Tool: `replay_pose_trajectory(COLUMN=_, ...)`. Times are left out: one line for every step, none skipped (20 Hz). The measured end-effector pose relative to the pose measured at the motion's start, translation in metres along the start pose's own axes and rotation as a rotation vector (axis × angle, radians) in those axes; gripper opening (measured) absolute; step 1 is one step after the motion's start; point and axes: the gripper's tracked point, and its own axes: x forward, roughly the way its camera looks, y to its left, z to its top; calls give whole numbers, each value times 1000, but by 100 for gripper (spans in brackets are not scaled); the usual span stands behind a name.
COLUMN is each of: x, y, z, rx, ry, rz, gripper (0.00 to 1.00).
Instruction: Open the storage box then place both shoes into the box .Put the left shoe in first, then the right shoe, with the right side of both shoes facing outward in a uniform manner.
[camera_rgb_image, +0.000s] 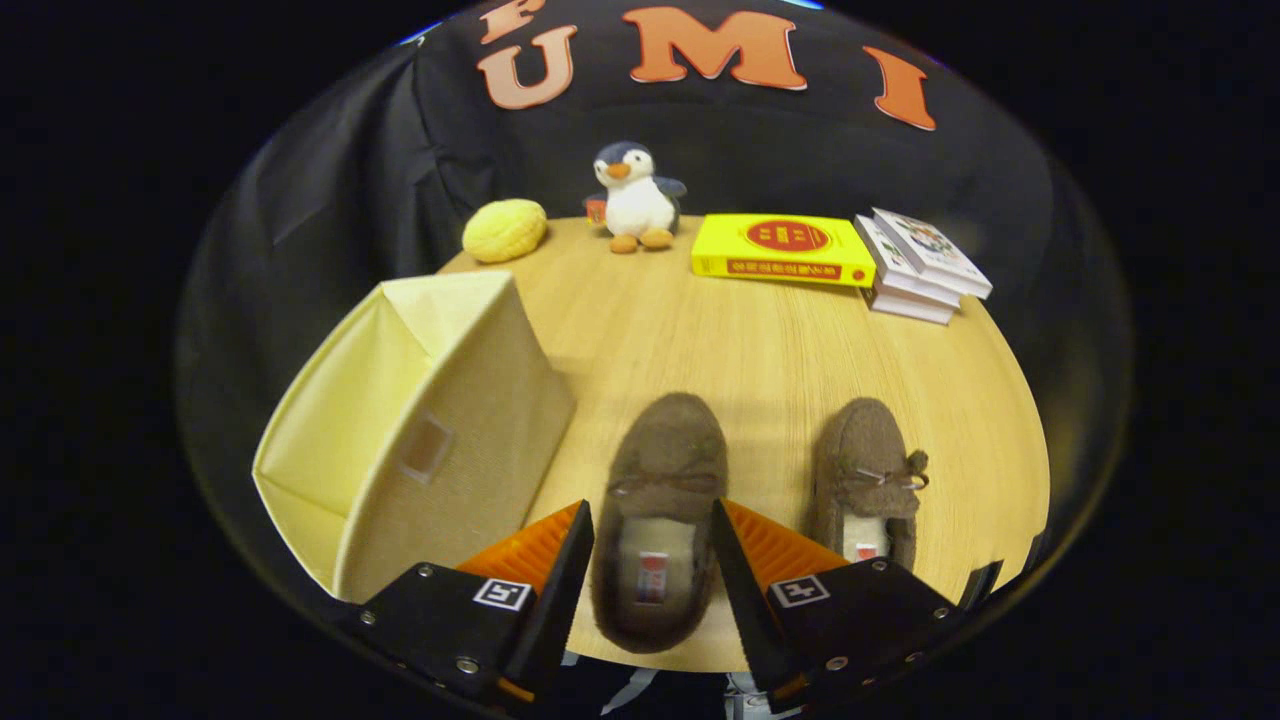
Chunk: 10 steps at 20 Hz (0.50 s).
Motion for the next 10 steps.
replay_pose_trajectory(x=7, y=-8, z=-8, rx=-5, ry=22, rz=-10, gripper=68)
replay_pose_trajectory(x=14, y=-16, z=-14, rx=-16, ry=36, rz=-23, gripper=61)
replay_pose_trajectory(x=20, y=-22, z=-17, rx=-31, ry=45, rz=-35, gripper=54)
replay_pose_trajectory(x=27, y=-25, z=-18, rx=-39, ry=47, rz=-43, gripper=49)
replay_pose_trajectory(x=33, y=-26, z=-16, rx=-42, ry=45, rz=-45, gripper=47)
replay_pose_trajectory(x=41, y=-27, z=-16, rx=-35, ry=43, rz=-46, gripper=44)
replay_pose_trajectory(x=48, y=-27, z=-15, rx=-21, ry=34, rz=-48, gripper=42)
replay_pose_trajectory(x=54, y=-30, z=-13, rx=-5, ry=24, rz=-60, gripper=34)
replay_pose_trajectory(x=58, y=-29, z=-11, rx=10, ry=14, rz=-63, gripper=29)
replay_pose_trajectory(x=60, y=-28, z=-11, rx=20, ry=10, rz=-62, gripper=21)
